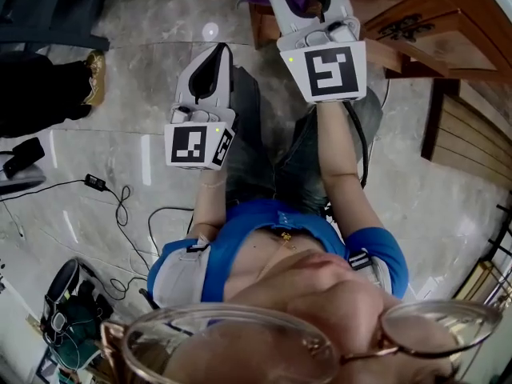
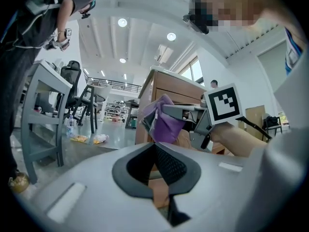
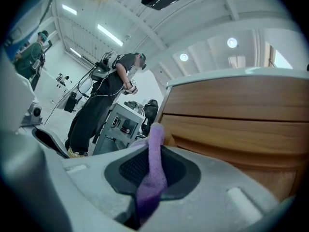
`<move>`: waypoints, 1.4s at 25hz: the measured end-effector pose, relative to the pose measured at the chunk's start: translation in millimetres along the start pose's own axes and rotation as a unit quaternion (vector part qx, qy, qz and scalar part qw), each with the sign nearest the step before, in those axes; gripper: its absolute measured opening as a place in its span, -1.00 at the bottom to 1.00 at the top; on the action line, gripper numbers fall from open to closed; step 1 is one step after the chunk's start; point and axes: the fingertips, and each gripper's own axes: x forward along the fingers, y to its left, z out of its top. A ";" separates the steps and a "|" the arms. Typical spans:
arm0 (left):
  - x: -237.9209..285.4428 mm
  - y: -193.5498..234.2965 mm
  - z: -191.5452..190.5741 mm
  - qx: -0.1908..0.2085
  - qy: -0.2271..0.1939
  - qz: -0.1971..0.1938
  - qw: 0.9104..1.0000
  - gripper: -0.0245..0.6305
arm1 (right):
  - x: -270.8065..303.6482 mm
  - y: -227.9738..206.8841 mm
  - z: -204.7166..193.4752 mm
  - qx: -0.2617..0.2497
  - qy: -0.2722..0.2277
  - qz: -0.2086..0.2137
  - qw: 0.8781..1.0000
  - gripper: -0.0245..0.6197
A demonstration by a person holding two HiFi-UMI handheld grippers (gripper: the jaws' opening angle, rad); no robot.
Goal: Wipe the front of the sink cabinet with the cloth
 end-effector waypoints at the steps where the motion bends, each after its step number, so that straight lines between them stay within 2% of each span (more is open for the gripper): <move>1: 0.5 -1.1 -1.1 0.000 0.002 -0.001 1.000 -0.92 | 0.9 1.6 -0.2 -0.001 -0.001 0.000 1.000 -0.76; 14: 20.3 -29.2 -6.6 0.005 0.008 -0.034 0.999 -0.92 | -15.8 -17.3 -2.0 0.013 -0.018 -0.021 1.000 -0.76; 26: 39.7 -63.8 -16.7 -0.001 0.019 -0.084 0.996 -0.92 | -60.5 -71.2 -20.9 0.022 0.010 -0.089 0.996 -0.76; 35: 53.0 -86.9 -27.4 -0.008 0.029 -0.116 0.993 -0.92 | -111.4 -122.4 -41.6 0.017 0.039 -0.160 0.986 -0.76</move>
